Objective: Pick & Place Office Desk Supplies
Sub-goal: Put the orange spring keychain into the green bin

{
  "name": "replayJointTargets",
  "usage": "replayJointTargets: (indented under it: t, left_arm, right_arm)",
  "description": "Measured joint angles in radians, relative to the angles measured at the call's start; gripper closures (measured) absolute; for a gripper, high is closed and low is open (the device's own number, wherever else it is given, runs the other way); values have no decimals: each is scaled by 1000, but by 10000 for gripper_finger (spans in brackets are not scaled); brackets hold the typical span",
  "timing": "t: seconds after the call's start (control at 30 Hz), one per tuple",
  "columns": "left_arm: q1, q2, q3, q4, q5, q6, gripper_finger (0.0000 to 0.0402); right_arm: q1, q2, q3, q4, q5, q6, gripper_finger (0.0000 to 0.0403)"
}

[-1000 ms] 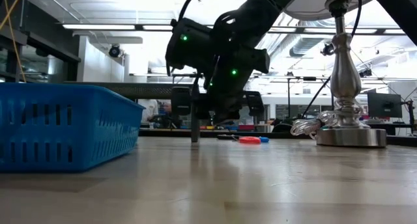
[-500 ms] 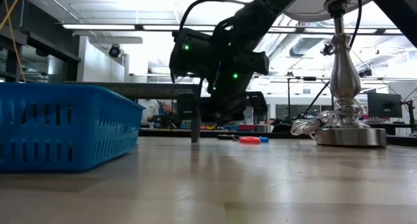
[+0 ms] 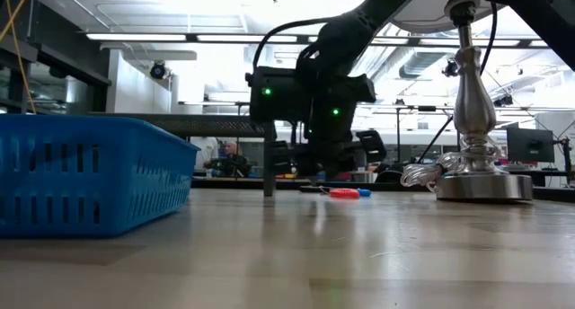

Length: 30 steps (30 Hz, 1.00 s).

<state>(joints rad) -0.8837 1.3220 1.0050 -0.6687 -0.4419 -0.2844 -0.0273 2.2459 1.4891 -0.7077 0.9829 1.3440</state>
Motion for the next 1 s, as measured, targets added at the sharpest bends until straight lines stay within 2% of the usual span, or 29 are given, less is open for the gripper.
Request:
replayJointTargets:
  t: [0.43, 0.8, 1.0]
  left_arm:
    - [0, 0, 0, 0, 0, 0, 281]
    - [0, 0, 0, 0, 0, 0, 281]
    - [0, 0, 0, 0, 0, 0, 281]
  right_arm:
    - [-10, 0, 0, -108, -48, 102, 309]
    - [-28, 0, 0, -124, -134, 92, 309]
    - [-28, 0, 0, -124, -142, 91, 309]
